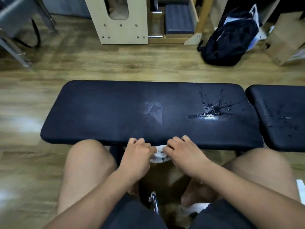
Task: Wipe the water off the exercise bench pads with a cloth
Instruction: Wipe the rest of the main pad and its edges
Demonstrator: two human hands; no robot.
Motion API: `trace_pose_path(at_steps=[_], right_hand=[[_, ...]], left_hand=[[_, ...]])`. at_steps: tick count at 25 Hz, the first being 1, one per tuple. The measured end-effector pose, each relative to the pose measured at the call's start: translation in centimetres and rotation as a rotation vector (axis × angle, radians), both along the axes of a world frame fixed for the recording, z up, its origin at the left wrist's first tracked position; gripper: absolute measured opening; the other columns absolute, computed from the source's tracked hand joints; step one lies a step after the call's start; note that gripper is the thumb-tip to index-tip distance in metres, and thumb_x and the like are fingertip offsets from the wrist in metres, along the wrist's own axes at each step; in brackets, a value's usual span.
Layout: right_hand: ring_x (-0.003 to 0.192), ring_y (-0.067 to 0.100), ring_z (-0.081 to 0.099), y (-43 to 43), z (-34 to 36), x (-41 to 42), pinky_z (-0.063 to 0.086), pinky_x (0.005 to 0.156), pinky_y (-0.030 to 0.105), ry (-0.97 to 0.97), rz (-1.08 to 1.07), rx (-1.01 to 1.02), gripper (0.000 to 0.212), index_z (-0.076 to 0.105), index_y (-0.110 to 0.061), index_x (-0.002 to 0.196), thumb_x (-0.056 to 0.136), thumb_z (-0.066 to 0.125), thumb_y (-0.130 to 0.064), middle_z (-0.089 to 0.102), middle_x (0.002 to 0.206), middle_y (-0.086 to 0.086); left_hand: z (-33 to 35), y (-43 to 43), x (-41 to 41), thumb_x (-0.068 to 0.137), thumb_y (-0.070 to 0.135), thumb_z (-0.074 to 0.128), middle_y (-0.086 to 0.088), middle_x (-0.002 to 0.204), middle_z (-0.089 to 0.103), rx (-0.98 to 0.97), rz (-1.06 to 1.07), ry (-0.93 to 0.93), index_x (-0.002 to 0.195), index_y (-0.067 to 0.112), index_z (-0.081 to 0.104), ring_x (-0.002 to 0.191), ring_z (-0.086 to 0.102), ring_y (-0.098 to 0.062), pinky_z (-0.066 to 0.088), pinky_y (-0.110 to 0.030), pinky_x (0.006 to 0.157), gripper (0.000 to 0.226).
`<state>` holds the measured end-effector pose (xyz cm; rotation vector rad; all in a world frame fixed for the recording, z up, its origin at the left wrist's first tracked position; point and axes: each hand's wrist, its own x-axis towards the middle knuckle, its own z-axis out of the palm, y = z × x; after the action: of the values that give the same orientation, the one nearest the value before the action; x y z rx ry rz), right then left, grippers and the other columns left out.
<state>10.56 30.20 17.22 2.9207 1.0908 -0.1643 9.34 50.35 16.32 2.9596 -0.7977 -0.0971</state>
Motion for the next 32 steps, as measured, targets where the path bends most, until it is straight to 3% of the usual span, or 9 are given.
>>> trace_pose_path(at_steps=[4,6,11,14,17,21,24,28,32], right_hand=[[0.092,0.027,0.059,-0.9,2.3,-1.0,0.044,0.076,0.039,0.051,-0.108,0.049,0.041,0.056,-0.018,0.119,0.080,0.057,-0.030,0.062,0.098,0.001],[0.100,0.024,0.058,-1.7,3.4,-1.3,0.043,0.081,0.036,0.124,-0.206,0.123,0.045,0.044,-0.023,0.135,0.092,0.049,-0.037,0.058,0.111,-0.001],[0.079,0.028,0.059,-4.1,3.9,-2.3,0.048,0.068,0.039,0.136,-0.319,0.362,0.033,0.054,-0.023,0.122,0.089,0.053,-0.024,0.050,0.108,0.000],[0.084,0.032,0.061,-8.3,4.3,-0.5,0.051,0.074,0.039,-0.023,-0.507,0.447,0.028,0.064,-0.020,0.107,0.079,0.061,-0.016,0.060,0.101,0.006],[0.093,0.040,0.059,-16.2,4.0,1.4,0.047,0.084,0.043,-0.153,-0.998,0.417,0.034,0.064,-0.011,0.113,0.079,0.062,-0.013,0.061,0.101,0.021],[0.093,0.046,0.055,-18.1,1.4,1.0,0.046,0.089,0.045,0.031,-1.394,0.201,0.036,0.057,-0.007,0.119,0.085,0.048,-0.012,0.049,0.111,0.025],[0.095,0.045,0.056,-11.5,1.1,2.5,0.046,0.087,0.042,0.008,-1.305,0.191,0.036,0.058,-0.008,0.120,0.086,0.049,-0.016,0.048,0.116,0.022],[0.099,0.036,0.058,1.4,1.4,5.0,0.049,0.082,0.039,0.101,-1.105,0.195,0.031,0.059,-0.015,0.116,0.088,0.048,-0.022,0.048,0.120,0.013],[0.101,0.031,0.058,11.9,1.4,5.0,0.049,0.074,0.037,0.182,-0.627,0.174,0.031,0.057,-0.012,0.123,0.096,0.045,-0.023,0.049,0.122,0.011]], left_hand=[[2.0,-2.5,0.4,0.073,0.014,0.044,0.009,0.074,0.063,-0.107,0.014,-0.117,0.077,0.027,0.062,0.077,0.053,-0.020,0.034,-0.035,0.071,0.023],[3.0,-3.5,1.0,0.085,0.012,0.051,0.009,0.089,0.069,-0.227,0.116,0.007,0.091,0.027,0.068,0.089,0.053,-0.021,0.038,-0.037,0.081,0.024],[4.5,-5.5,1.5,0.089,0.025,0.066,0.010,0.099,0.073,-0.519,0.103,0.117,0.100,0.026,0.072,0.094,0.058,-0.020,0.038,-0.041,0.093,0.012],[3.9,-3.3,3.3,0.087,0.039,0.069,0.005,0.122,0.067,-0.410,0.165,0.133,0.123,0.025,0.063,0.113,0.056,-0.023,0.042,-0.040,0.100,0.039],[2.5,3.6,6.7,0.083,0.052,0.069,-0.005,0.157,0.035,-0.035,0.473,0.261,0.148,0.022,0.037,0.140,0.032,-0.036,0.034,-0.047,0.113,0.078],[1.5,5.8,8.5,0.079,0.052,0.075,0.007,0.164,0.005,0.073,0.591,0.425,0.154,0.030,0.018,0.143,0.007,-0.044,0.035,-0.065,0.104,0.097],[2.1,3.9,10.0,0.073,0.031,0.085,0.010,0.163,0.009,0.100,0.507,0.457,0.153,0.031,0.023,0.144,0.009,-0.041,0.040,-0.068,0.098,0.101],[2.2,4.2,11.3,0.067,0.034,0.088,0.007,0.160,0.015,0.160,0.475,0.493,0.154,0.029,0.023,0.140,0.018,-0.043,0.043,-0.066,0.098,0.108],[2.6,4.5,11.0,0.071,0.038,0.083,0.004,0.162,0.015,0.171,0.401,0.506,0.156,0.029,0.017,0.140,0.020,-0.047,0.042,-0.057,0.103,0.108]])
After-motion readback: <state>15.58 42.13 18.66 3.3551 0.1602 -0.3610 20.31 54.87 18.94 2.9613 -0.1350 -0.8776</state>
